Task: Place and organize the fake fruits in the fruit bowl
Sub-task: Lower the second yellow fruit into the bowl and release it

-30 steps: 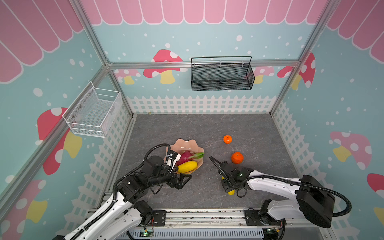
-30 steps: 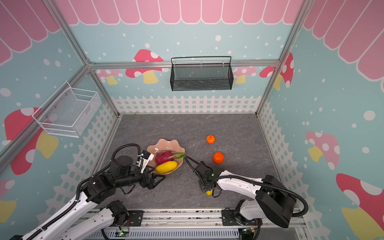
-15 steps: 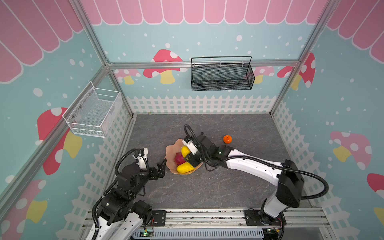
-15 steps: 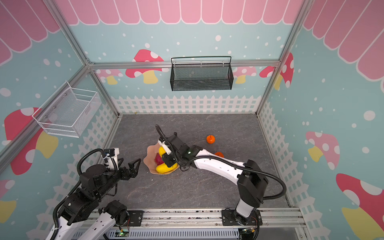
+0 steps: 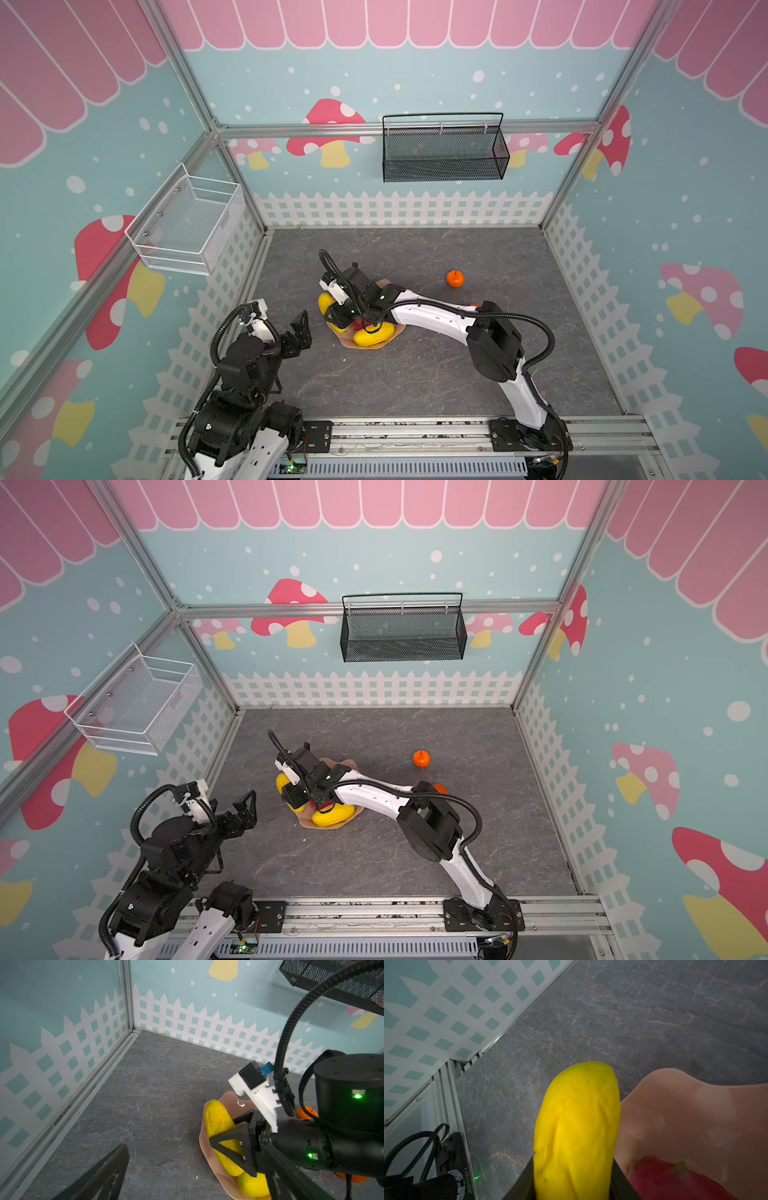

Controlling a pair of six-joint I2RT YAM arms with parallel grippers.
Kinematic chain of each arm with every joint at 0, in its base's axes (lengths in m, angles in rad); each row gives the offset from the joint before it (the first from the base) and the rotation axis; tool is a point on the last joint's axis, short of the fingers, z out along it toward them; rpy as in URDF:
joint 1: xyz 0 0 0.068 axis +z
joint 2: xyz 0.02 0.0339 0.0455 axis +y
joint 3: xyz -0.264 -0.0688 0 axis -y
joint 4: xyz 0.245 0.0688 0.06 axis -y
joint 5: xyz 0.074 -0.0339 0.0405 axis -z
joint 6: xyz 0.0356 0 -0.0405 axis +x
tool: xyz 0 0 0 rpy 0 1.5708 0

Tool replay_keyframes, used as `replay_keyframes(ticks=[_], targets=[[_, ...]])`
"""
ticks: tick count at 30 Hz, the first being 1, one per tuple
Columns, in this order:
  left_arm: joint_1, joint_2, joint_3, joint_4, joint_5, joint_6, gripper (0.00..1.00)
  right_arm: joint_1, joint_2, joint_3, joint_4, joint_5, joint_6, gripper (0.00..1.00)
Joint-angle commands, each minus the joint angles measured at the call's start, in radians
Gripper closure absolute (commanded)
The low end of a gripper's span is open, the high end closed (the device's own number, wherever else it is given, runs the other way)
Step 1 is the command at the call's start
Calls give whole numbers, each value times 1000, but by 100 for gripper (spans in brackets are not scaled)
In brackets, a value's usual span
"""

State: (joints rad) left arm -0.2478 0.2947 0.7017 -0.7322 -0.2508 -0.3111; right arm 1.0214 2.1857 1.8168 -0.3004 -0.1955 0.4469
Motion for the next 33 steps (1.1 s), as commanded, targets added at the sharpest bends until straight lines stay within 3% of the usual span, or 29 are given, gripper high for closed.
replay_keyframes(ticks=[1, 20, 28, 33], targets=[[8, -3, 7, -8, 9, -7, 0, 6, 22, 30, -12, 22, 24, 61], [8, -26, 2, 2, 30, -3, 0, 5, 103, 81, -78, 113, -25, 49], [9, -26, 1, 4, 33, -2, 0, 5, 100, 90, -89, 117, -46, 33], [9, -23, 1, 6, 42, 0, 0, 7, 62, 92, -86, 149, -68, 30]])
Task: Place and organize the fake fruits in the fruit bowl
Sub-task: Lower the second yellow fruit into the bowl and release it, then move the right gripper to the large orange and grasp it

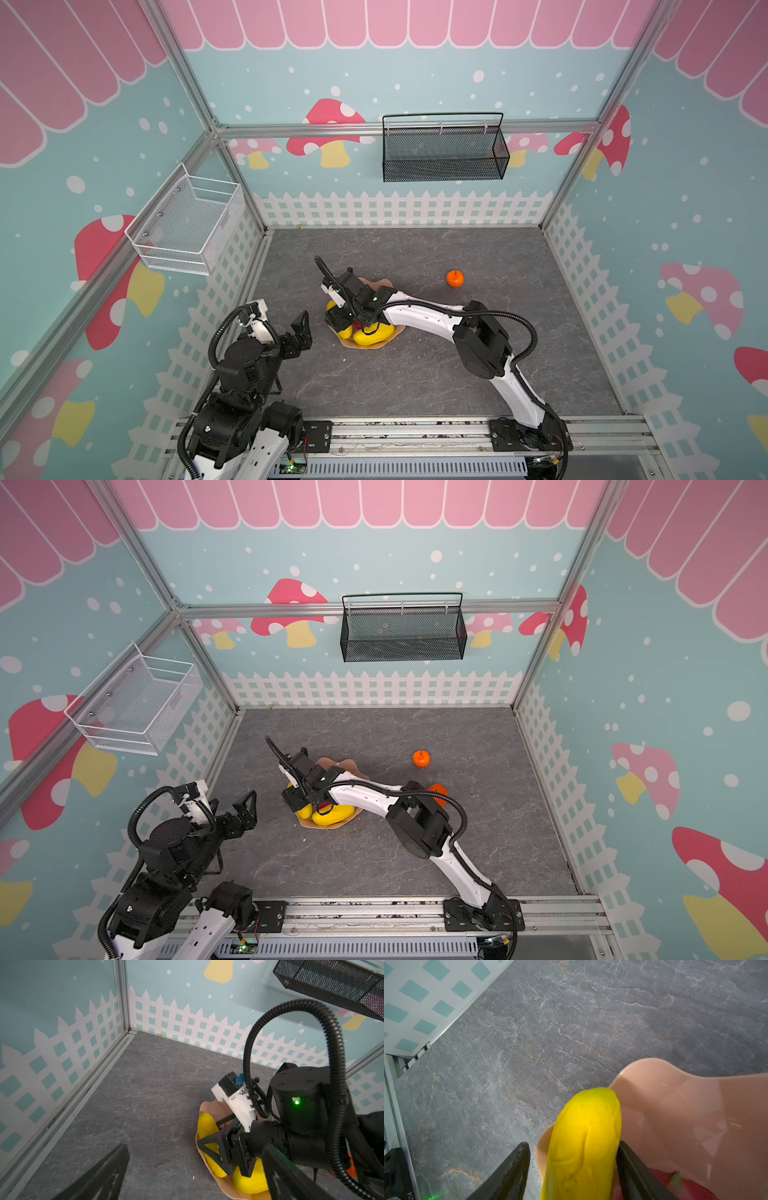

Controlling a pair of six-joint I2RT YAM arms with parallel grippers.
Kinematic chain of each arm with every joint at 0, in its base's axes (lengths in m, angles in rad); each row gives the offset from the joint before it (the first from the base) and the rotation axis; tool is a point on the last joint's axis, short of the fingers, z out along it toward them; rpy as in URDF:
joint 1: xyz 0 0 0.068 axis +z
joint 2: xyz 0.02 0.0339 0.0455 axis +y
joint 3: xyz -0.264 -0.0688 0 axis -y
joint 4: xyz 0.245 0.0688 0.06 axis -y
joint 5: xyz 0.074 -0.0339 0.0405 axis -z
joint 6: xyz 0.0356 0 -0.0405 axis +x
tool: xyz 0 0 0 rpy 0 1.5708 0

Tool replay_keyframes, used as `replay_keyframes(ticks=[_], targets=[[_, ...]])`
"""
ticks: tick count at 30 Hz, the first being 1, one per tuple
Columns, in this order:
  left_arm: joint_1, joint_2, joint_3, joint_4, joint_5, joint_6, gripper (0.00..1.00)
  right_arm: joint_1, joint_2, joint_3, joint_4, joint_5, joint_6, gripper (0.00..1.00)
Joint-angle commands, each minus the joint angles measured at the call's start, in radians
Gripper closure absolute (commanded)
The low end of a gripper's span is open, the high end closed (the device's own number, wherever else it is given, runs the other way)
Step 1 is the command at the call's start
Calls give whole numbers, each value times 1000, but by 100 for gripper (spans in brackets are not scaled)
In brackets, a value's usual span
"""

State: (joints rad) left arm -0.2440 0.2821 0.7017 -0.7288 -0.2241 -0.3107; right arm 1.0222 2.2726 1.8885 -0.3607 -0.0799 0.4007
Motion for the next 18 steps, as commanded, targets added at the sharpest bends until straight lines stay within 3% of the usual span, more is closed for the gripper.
replay_keyframes(ticks=[1, 6, 11, 14, 18], targets=[[5, -9, 1, 5, 19, 0, 0, 7, -38, 20, -28, 45, -25, 29], [5, 1, -2, 12, 60, 2, 0, 7, -144, -34, -29, 96, -36, 26], [4, 22, -8, 30, 133, 9, 0, -10, -327, -231, 30, 160, -13, 23], [-2, 71, -28, 80, 298, 12, 0, -60, -482, -436, 75, 195, 42, 22], [-56, 213, -20, 113, 551, 12, 0, -242, -740, -815, 159, 165, 157, 22]])
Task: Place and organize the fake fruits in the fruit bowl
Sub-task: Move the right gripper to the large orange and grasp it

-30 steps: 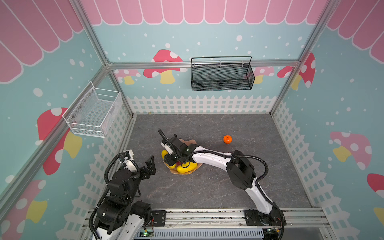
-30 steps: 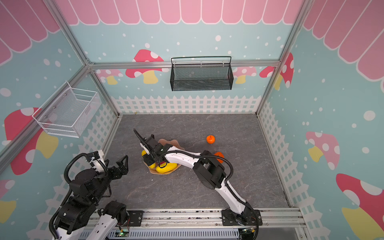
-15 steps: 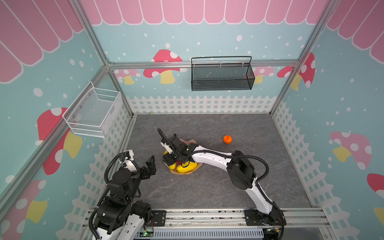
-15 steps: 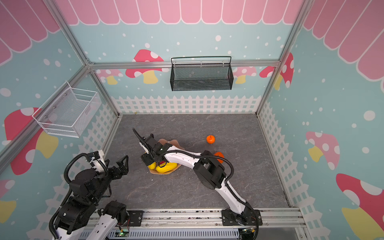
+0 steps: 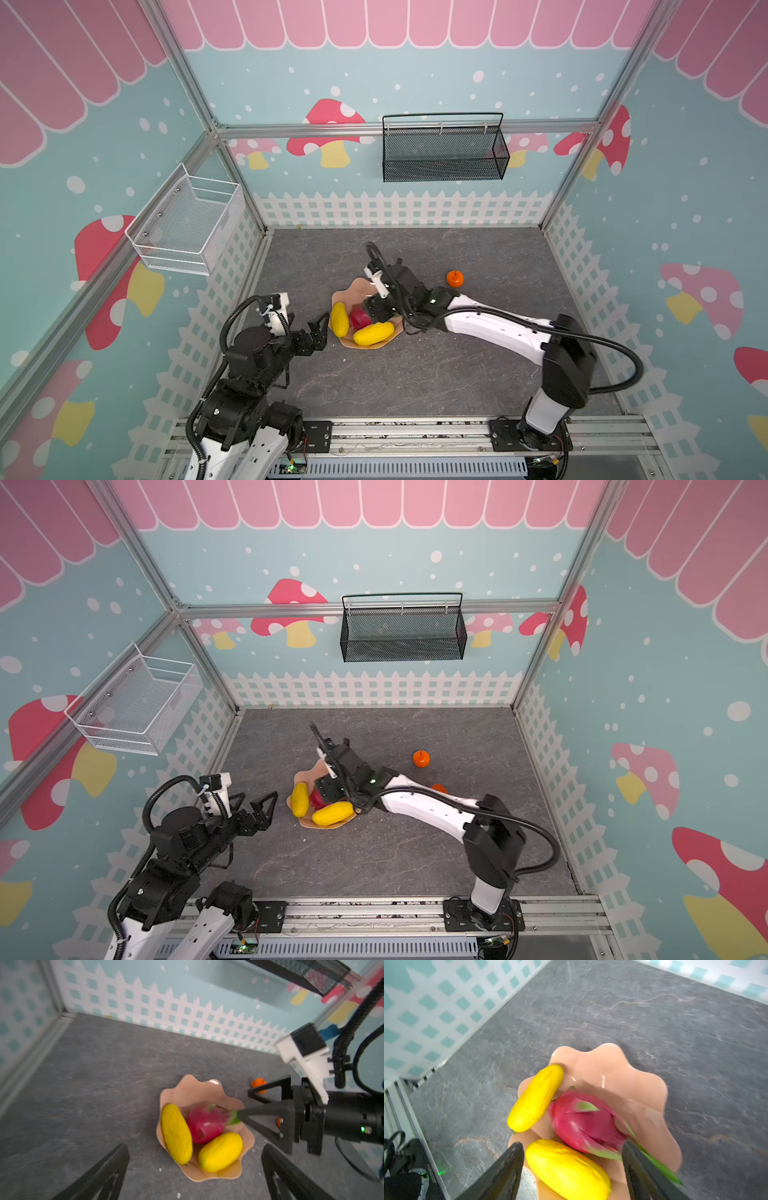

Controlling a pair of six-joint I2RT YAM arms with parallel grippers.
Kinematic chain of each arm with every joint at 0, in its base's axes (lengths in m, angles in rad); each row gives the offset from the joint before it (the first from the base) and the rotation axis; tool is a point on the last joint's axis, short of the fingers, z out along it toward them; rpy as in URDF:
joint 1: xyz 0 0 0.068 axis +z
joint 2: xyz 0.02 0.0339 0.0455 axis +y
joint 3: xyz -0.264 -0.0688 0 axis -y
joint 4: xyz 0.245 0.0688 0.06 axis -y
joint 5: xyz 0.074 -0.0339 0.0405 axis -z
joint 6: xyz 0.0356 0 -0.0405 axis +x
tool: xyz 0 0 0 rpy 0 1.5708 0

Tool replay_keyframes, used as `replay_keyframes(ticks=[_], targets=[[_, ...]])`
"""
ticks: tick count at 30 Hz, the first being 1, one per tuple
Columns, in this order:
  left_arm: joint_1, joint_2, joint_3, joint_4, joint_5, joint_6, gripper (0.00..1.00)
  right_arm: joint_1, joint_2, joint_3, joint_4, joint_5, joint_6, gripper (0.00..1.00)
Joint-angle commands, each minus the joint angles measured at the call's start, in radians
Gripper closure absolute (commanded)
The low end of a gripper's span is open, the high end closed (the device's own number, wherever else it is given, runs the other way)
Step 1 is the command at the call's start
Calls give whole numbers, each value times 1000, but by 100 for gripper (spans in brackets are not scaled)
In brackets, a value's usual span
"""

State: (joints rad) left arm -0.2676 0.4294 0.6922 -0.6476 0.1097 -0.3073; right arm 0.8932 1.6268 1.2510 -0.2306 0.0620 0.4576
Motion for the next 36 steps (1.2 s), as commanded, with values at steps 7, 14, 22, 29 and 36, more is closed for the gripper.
replay_keyframes(ticks=[7, 14, 22, 29, 36], targets=[[-203, 118, -9, 29, 261, 23, 0, -387, -430, -520, -44, 98, 140, 21], [-237, 71, -19, 28, 208, 25, 0, -463, -406, -558, -94, 135, 122, 20], [-245, 88, -14, 17, 199, 29, 0, -503, -309, -538, -37, 115, 72, 20], [-248, 94, -14, 15, 188, 29, 0, -517, -222, -537, 5, 107, 42, 22], [-248, 91, -13, 9, 157, 32, 0, -509, -285, -571, 154, -4, 5, 51]])
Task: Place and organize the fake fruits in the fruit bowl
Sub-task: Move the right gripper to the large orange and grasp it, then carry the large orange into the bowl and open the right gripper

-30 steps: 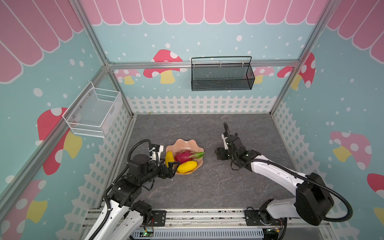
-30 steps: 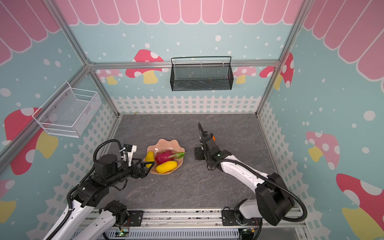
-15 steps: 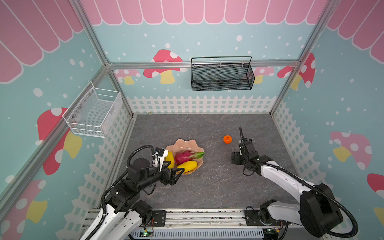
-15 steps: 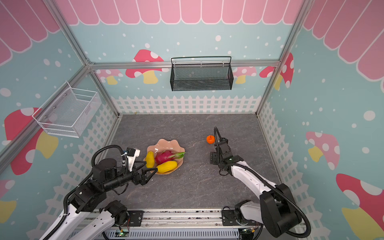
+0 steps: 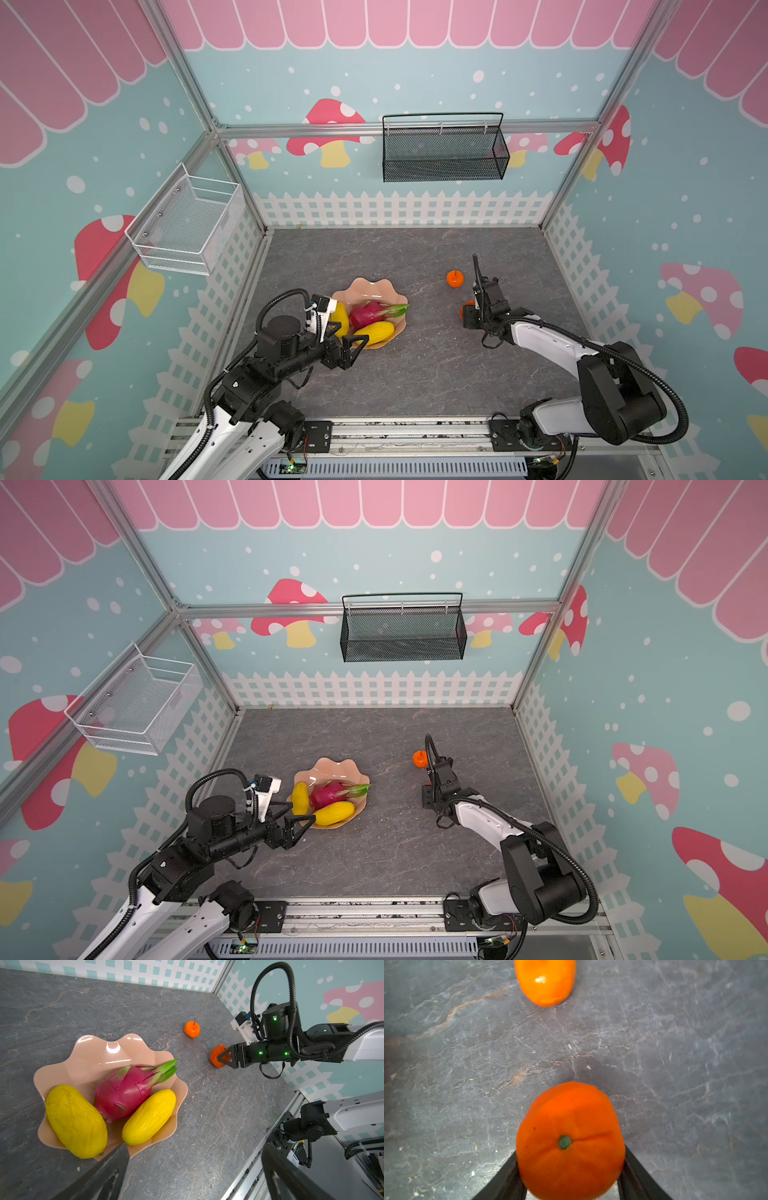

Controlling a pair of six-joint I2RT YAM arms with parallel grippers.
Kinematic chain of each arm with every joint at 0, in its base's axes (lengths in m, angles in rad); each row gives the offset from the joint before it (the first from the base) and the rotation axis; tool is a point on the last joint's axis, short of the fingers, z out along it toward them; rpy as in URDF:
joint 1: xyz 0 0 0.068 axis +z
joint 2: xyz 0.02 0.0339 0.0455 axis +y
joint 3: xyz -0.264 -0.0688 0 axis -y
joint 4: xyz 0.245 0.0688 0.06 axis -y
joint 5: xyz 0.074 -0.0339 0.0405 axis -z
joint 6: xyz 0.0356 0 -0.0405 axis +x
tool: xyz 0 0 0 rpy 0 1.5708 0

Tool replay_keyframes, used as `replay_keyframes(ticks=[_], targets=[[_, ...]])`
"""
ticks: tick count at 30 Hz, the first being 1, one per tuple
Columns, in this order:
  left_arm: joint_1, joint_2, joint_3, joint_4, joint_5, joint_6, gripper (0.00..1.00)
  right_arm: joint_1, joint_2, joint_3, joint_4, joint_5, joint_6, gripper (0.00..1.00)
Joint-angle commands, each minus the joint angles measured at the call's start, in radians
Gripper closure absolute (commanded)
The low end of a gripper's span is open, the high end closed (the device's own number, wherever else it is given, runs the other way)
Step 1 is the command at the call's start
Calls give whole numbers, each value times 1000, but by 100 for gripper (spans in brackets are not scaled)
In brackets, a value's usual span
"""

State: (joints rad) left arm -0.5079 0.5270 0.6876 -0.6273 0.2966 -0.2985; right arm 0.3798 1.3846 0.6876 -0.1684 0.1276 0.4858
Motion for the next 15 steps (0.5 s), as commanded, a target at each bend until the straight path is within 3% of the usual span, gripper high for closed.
replay_keyframes(ticks=[1, 10, 15], targets=[[-7, -10, -8, -13, -38, 22, 0, 16, -49, 2, 112, -95, -33, 52], [-7, -20, -4, -32, -119, 21, 0, 236, 117, 336, 135, -238, -110, 52], [-7, -24, -2, -40, -155, 20, 0, 288, 252, 480, 152, -273, -119, 52]])
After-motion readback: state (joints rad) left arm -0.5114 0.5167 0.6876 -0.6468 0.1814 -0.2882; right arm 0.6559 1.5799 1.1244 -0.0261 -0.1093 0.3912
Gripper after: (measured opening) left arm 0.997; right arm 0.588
